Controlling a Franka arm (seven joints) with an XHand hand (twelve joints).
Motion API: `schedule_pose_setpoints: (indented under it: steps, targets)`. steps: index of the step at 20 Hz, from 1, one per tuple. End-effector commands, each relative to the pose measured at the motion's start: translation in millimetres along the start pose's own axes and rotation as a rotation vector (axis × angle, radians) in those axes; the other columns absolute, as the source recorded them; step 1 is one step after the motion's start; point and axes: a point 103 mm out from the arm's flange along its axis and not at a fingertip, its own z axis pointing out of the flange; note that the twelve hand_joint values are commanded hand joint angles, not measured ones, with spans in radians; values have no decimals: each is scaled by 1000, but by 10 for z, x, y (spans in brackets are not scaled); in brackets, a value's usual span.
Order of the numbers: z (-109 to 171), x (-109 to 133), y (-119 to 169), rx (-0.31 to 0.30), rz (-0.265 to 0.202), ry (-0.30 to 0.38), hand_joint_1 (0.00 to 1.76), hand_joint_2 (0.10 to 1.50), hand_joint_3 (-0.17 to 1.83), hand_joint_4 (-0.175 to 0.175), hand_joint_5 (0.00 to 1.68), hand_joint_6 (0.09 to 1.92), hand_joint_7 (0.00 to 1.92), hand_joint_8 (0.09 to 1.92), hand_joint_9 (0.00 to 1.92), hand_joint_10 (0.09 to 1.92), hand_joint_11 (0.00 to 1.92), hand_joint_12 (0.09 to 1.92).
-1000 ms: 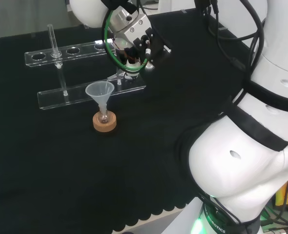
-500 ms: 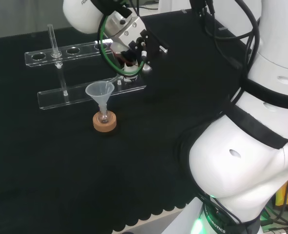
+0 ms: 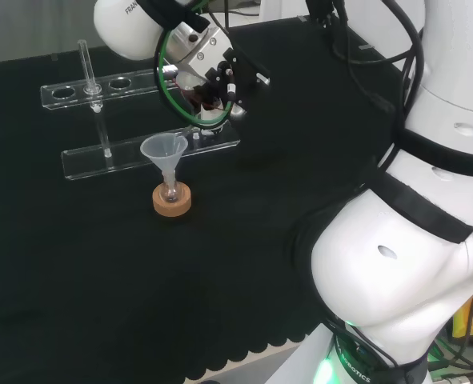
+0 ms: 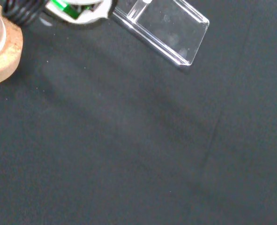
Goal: Pour all the NaCl from the weighing funnel into the round-bottom flask.
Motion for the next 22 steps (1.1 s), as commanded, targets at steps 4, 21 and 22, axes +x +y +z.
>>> schedule_pose_setpoints:
  steps: [4, 21, 22]
  targets:
    - [-67, 44, -1, 20, 11, -56, 1068, 723, 752, 142, 1048, 1100, 780, 729, 1015, 548, 558, 1258]
    - [-190, 94, -3, 26, 35, -146, 1067, 721, 754, 147, 1049, 1099, 773, 727, 1013, 547, 554, 1260]
    - [-195, 91, -1, 27, 36, -149, 1067, 721, 754, 147, 1049, 1099, 773, 727, 1013, 547, 554, 1260]
